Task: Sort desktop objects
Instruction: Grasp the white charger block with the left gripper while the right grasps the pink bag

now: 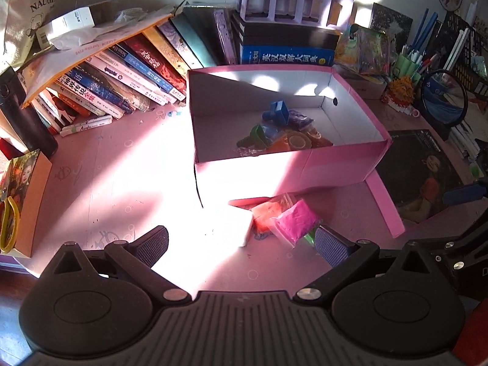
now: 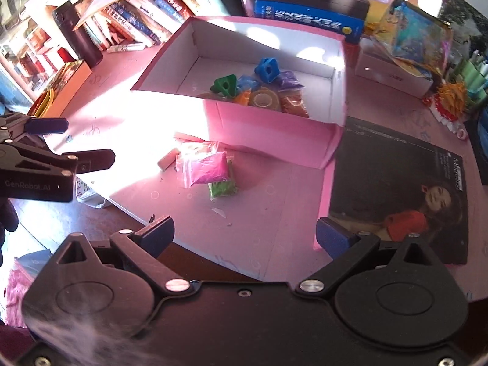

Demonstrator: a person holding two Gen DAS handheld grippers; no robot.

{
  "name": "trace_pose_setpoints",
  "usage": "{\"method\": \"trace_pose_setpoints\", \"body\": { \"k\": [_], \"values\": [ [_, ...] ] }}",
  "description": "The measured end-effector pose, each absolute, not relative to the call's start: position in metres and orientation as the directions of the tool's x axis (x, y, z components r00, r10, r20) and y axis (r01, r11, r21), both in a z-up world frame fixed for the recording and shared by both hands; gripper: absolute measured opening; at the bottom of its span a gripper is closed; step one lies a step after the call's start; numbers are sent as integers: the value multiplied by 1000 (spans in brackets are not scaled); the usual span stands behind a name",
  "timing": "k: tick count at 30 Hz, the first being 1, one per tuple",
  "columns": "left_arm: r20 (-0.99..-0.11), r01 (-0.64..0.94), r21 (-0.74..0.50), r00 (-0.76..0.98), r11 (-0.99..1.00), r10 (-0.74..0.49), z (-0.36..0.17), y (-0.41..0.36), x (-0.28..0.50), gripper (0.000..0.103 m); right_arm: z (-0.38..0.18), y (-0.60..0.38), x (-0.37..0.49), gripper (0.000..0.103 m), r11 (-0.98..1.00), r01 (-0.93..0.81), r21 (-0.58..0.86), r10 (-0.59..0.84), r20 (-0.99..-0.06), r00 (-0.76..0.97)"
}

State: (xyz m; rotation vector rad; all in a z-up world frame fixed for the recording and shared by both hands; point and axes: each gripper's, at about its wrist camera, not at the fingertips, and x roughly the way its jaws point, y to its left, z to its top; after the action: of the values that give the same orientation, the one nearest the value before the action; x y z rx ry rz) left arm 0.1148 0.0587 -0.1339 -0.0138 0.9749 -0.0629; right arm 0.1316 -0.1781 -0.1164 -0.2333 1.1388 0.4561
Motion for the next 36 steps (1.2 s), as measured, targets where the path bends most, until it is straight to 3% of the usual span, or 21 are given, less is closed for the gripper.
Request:
{"method": "trace_pose_setpoints", "body": {
  "k": [13,19,23,29,34,36],
  "values": [
    [-845,77,-33,531,997,-69,-174,74,140,102,-160,-131,145,99,747,-663,-52,277,-882,381],
    [-857,95,-40,509,995,-83,-193,81,152,84,-180,-113,147,95,658,-742,-130,293,-864,411],
    [-863,113,-53,495,992,-103,-210,75,165,83,-193,-103,146,75,574,-797,-187,290,-864,412],
    [-882,131,-71,455,989,-124,-229,76,174,75,-209,-92,144,71,461,-852,-249,282,-869,406],
    [-891,140,-75,435,987,-130,-239,76,178,72,-220,-84,138,62,361,-880,-308,281,-864,417],
    [-894,145,-76,428,986,-132,-242,75,179,65,-222,-81,133,61,318,-885,-341,282,-857,431]
  ]
}}
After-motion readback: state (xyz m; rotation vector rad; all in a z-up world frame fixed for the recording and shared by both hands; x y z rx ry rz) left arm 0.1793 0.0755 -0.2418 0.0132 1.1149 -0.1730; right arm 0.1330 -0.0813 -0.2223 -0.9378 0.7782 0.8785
